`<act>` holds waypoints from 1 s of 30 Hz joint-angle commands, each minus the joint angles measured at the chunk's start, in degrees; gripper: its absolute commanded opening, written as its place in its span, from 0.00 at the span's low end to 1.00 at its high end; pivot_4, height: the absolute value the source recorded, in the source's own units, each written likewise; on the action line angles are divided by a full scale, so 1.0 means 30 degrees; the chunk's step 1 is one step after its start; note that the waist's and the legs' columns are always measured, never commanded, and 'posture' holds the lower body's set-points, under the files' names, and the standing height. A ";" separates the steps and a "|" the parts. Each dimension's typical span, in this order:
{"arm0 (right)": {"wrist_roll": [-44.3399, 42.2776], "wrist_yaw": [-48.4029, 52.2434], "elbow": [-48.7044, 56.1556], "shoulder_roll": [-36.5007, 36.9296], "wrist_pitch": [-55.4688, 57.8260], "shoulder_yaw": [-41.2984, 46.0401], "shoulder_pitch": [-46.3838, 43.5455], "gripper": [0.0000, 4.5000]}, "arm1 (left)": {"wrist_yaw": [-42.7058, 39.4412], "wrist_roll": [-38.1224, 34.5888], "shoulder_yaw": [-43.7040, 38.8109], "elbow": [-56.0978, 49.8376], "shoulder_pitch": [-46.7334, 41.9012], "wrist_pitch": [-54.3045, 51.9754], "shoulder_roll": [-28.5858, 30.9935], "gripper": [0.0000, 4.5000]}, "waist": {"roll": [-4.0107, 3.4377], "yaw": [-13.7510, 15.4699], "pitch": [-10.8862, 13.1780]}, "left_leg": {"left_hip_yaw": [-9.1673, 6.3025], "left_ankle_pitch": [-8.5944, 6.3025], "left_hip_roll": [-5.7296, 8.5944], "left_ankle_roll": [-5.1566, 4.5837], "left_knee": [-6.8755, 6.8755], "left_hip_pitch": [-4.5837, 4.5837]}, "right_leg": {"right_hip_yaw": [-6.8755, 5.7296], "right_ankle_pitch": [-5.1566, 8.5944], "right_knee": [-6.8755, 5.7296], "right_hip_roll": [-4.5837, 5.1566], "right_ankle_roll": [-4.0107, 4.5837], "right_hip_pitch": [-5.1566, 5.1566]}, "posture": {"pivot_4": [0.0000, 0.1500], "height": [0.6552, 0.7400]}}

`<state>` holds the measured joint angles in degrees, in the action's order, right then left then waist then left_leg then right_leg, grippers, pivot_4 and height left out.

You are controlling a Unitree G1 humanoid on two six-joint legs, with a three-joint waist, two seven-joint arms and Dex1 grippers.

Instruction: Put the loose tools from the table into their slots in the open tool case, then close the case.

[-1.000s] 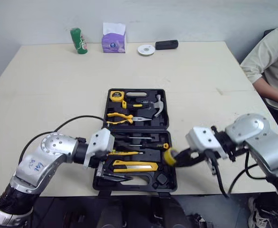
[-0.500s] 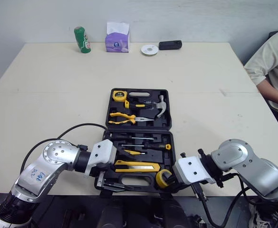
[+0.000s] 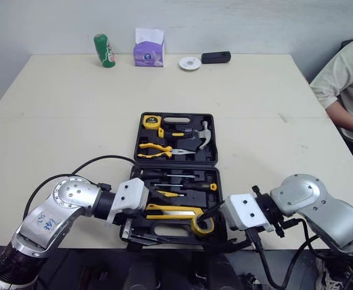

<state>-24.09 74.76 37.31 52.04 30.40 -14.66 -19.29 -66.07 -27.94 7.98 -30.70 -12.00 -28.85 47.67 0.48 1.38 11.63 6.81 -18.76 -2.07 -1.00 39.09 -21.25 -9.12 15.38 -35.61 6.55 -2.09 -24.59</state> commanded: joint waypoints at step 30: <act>0.2785 -0.0981 -0.1760 0.0133 -0.1229 -0.1272 0.0597 0.39 | 0.0381 -0.0264 0.0133 -0.0756 -0.0917 -0.0386 -0.0328 1.00 | 0.0001 -0.0006 0.0001 | 0.0010 0.0000 0.0000 -0.0002 0.0000 0.0001 | 0.0001 0.0000 -0.0001 -0.0003 -0.0001 -0.0001 | 1.00 0.83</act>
<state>-15.03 71.77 29.99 52.38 26.45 -19.09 -17.17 -65.01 -28.03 8.05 -31.17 -14.51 -30.04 46.73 0.48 1.37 11.63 6.84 -18.76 -2.07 -1.00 39.09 -21.25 -9.12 15.38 -35.61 6.54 -2.09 -24.59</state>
